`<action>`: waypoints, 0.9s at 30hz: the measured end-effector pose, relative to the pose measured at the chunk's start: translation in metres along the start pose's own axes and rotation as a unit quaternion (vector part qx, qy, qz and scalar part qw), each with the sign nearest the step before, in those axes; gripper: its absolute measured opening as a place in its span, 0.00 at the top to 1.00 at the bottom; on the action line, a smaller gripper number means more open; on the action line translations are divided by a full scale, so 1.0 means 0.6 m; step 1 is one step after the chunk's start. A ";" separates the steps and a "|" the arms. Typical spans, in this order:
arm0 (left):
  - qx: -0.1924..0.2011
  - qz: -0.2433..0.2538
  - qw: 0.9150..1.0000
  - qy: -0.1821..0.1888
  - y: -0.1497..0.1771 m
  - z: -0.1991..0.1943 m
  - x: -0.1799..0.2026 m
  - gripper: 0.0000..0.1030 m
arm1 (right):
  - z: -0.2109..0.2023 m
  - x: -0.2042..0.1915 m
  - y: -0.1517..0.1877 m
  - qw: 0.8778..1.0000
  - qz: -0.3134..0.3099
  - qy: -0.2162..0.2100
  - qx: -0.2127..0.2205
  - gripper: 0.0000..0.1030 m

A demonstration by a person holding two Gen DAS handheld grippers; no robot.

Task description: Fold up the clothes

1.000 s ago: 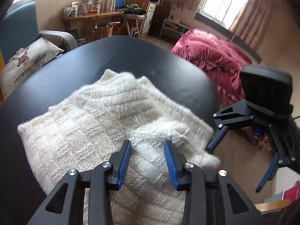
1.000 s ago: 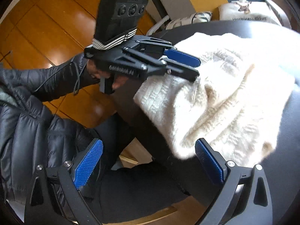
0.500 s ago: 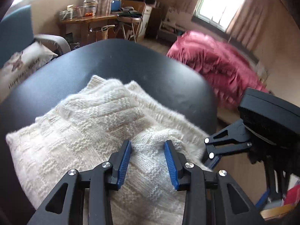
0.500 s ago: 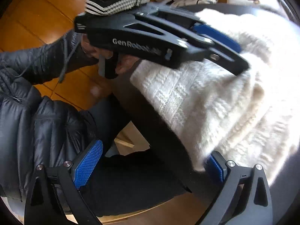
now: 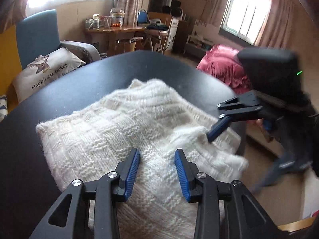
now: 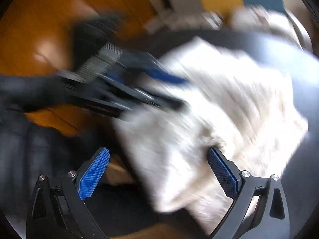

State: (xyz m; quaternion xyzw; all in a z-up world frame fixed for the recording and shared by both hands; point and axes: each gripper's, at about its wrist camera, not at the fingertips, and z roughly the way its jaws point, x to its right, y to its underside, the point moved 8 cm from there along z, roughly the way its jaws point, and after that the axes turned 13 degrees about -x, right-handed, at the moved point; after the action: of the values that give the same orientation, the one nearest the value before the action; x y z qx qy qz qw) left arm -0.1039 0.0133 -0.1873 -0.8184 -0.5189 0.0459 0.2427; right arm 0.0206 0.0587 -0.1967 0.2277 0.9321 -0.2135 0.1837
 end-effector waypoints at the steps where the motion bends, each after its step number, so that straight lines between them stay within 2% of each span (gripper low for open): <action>1: 0.000 0.003 1.000 -0.001 0.000 0.003 0.004 0.63 | 0.018 0.011 0.007 1.000 0.005 0.008 -0.015 0.02; 2: 0.002 0.006 1.000 0.001 -0.003 0.002 0.005 0.62 | 0.028 0.018 0.012 1.000 0.011 0.011 -0.024 0.02; 4: 0.007 0.003 1.000 0.016 -0.009 -0.003 0.002 0.62 | 0.009 0.013 0.014 1.000 0.026 -0.001 -0.013 0.02; 6: 0.018 -0.026 0.998 0.057 -0.022 -0.020 -0.016 0.62 | -0.020 0.005 0.018 1.000 0.021 0.004 -0.002 0.02; 9: 0.052 -0.052 0.995 0.070 -0.048 -0.048 -0.050 0.62 | -0.073 0.002 0.001 1.000 0.004 0.022 0.019 0.02; 12: 0.055 -0.073 0.996 0.017 -0.061 -0.050 -0.094 0.62 | -0.122 0.017 -0.046 0.997 -0.013 0.032 0.062 0.02; 14: 0.044 -0.091 0.995 -0.003 -0.060 -0.040 -0.115 0.62 | -0.127 0.052 -0.087 0.996 -0.008 0.046 0.077 0.02; 17: 0.026 -0.111 0.993 -0.025 -0.039 -0.022 -0.137 0.62 | -0.087 0.063 -0.147 0.998 -0.002 0.027 0.062 0.02; 20: 0.031 -0.120 0.992 -0.013 -0.029 -0.006 -0.144 0.62 | -0.068 0.077 -0.160 0.999 -0.007 0.021 0.027 0.02; 22: 0.033 -0.123 0.992 -0.006 -0.022 0.001 -0.145 0.62 | -0.047 0.105 -0.137 0.999 0.007 0.037 -0.011 0.02; 24: 0.033 -0.112 0.993 -0.014 -0.019 0.000 -0.138 0.62 | -0.019 0.108 -0.142 0.998 0.005 0.061 -0.032 0.02; 25: 0.033 -0.105 0.994 -0.019 -0.018 -0.001 -0.135 0.62 | -0.020 0.106 -0.147 0.998 0.007 0.057 -0.028 0.02; 27: 0.045 -0.120 0.992 -0.002 -0.019 -0.017 -0.140 0.62 | -0.033 0.103 -0.157 0.999 0.015 0.045 -0.017 0.02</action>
State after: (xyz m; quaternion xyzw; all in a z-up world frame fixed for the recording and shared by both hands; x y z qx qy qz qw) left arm -0.1482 -0.0593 -0.1881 -0.7385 -0.6112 0.0412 0.2819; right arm -0.0826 0.0139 -0.1775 0.2482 0.9393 -0.1843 0.1486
